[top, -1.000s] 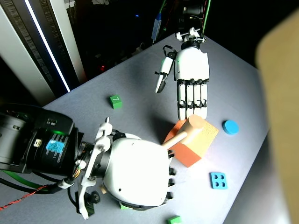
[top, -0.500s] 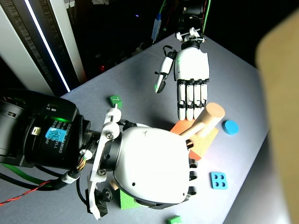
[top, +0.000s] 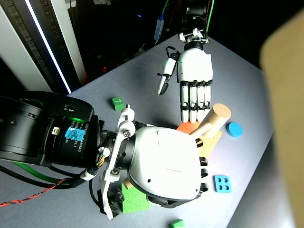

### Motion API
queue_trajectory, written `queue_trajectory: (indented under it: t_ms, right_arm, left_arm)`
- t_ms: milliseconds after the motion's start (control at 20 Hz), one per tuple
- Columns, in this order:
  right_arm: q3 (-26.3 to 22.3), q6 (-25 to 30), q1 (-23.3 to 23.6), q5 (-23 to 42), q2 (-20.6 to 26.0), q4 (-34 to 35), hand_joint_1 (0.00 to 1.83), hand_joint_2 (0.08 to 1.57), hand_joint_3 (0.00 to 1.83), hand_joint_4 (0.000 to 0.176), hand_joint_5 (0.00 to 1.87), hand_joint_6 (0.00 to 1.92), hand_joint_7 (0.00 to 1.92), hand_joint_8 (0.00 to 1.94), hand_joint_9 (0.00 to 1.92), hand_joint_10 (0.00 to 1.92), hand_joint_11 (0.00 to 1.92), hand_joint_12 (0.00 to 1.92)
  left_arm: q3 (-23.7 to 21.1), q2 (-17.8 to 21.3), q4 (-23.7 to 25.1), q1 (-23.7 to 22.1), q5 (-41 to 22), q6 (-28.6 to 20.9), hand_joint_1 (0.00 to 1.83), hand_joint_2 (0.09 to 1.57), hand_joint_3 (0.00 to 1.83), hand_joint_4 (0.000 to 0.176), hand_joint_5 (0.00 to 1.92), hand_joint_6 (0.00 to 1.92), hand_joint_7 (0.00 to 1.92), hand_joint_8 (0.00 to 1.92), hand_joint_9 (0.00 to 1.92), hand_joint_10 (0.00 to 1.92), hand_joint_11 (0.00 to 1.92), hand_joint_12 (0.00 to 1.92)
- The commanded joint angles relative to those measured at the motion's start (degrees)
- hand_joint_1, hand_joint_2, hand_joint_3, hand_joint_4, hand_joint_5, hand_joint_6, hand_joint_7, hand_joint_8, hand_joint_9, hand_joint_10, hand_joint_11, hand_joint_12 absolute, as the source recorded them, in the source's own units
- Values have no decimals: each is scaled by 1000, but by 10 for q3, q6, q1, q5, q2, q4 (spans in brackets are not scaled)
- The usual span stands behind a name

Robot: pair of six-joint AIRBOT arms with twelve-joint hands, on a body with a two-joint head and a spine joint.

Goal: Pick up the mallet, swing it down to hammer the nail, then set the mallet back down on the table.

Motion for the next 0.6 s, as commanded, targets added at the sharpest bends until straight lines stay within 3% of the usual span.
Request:
queue_trajectory:
  t_ms: [0, 350, 550]
  right_arm:
    - [2, 1, -2, 67, 2, -1, 365, 1562, 0, 176, 1363, 1921, 1590, 1941, 1655, 1921, 1737, 1921]
    - [22, 1, -49, 68, -4, -2, 342, 1562, 3, 176, 1325, 1921, 1564, 1941, 1633, 1921, 1708, 1921]
    - [23, 2, -52, 67, -5, -2, 331, 1558, 0, 176, 1326, 1921, 1560, 1941, 1626, 1921, 1699, 1921]
  left_arm:
    - [-2, 1, -1, -1, -39, 2, 0, 1327, 0, 0, 23, 4, 30, 7, 32, 6, 5, 19]
    - [-2, 1, -1, -1, -39, 2, 0, 1332, 1, 0, 33, 1, 34, 2, 39, 4, 8, 32]
    - [-2, 1, -1, -1, -39, 2, 0, 1331, 0, 0, 35, 7, 39, 7, 44, 6, 17, 45]
